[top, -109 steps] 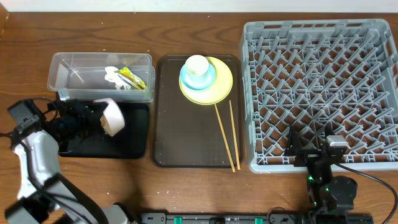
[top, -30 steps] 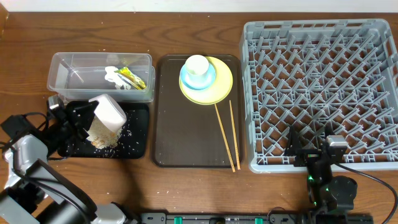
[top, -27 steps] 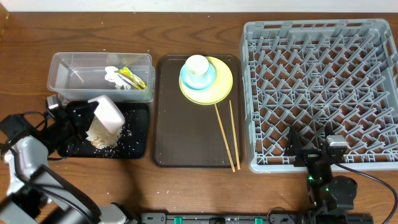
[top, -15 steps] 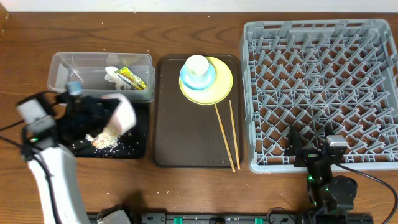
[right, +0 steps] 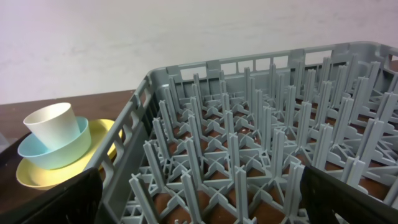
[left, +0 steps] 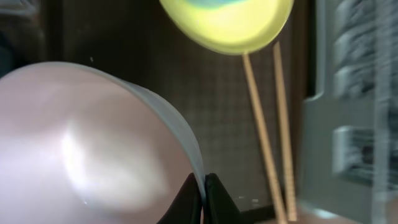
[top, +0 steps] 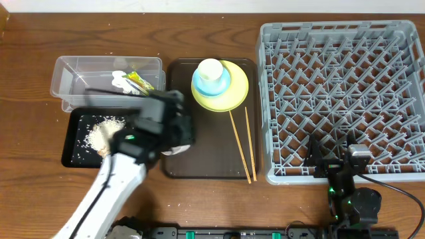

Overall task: Sort waste into correct bins and load items into the dishwasher rack
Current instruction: 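Carry the empty white bowl right toward the brown tray, then set the white bowl on the brown tray and retract the left gripper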

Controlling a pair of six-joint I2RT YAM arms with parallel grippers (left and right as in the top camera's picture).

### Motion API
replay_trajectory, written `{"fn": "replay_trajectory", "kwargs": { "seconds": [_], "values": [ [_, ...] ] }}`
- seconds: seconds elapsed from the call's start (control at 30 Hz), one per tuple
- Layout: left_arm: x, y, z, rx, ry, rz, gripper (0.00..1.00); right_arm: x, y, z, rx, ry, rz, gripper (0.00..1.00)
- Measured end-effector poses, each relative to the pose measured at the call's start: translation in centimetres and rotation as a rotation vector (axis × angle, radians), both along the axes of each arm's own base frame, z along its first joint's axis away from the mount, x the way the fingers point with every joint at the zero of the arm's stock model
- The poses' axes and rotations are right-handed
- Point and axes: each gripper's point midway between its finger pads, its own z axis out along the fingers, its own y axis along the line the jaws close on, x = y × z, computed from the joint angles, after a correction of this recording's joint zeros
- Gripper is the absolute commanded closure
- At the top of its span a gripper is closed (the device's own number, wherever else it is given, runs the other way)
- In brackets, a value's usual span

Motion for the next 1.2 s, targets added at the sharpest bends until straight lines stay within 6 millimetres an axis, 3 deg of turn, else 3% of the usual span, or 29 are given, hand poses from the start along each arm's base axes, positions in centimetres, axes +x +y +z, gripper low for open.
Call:
{"fn": "replay_trajectory", "kwargs": {
  "seconds": [0.17, 0.33, 0.53, 0.6, 0.7, 0.77, 1.0, 1.13, 1.2],
  "values": [
    [0.1, -1.5, -3.6, 0.149, 0.028, -0.045, 0.94, 0.0, 0.0, 0.0, 0.0, 0.0, 0.0, 0.01],
    [1.4, -1.8, -6.5, 0.232, 0.032, -0.04, 0.94, 0.0, 0.0, 0.0, 0.0, 0.0, 0.0, 0.01],
    [2.7, -2.0, -8.0, 0.258, 0.02, -0.026, 0.93, 0.0, 0.0, 0.0, 0.0, 0.0, 0.0, 0.01],
    [3.0, -1.9, -8.2, 0.268, 0.013, -0.02, 0.85, 0.0, 0.0, 0.0, 0.0, 0.0, 0.0, 0.01],
    [3.1, -1.7, -8.2, 0.277, 0.006, -0.015, 0.59, 0.0, 0.0, 0.0, 0.0, 0.0, 0.0, 0.01],
    [3.3, -1.6, -8.1, 0.279, 0.002, -0.004, 0.51, 0.0, 0.0, 0.0, 0.0, 0.0, 0.0, 0.01],
    [4.1, -1.3, -7.4, 0.286, -0.025, 0.01, 0.42, 0.0, 0.0, 0.0, 0.0, 0.001, 0.0, 0.01],
    [5.8, -0.4, -4.3, 0.245, -0.098, 0.063, 0.4, 0.0, 0.0, 0.0, 0.0, 0.0, 0.0, 0.01],
    [6.6, 0.5, -2.0, 0.22, -0.155, 0.1, 0.33, 0.0, 0.0, 0.0, 0.0, 0.0, 0.0, 0.01]
  ]
}}
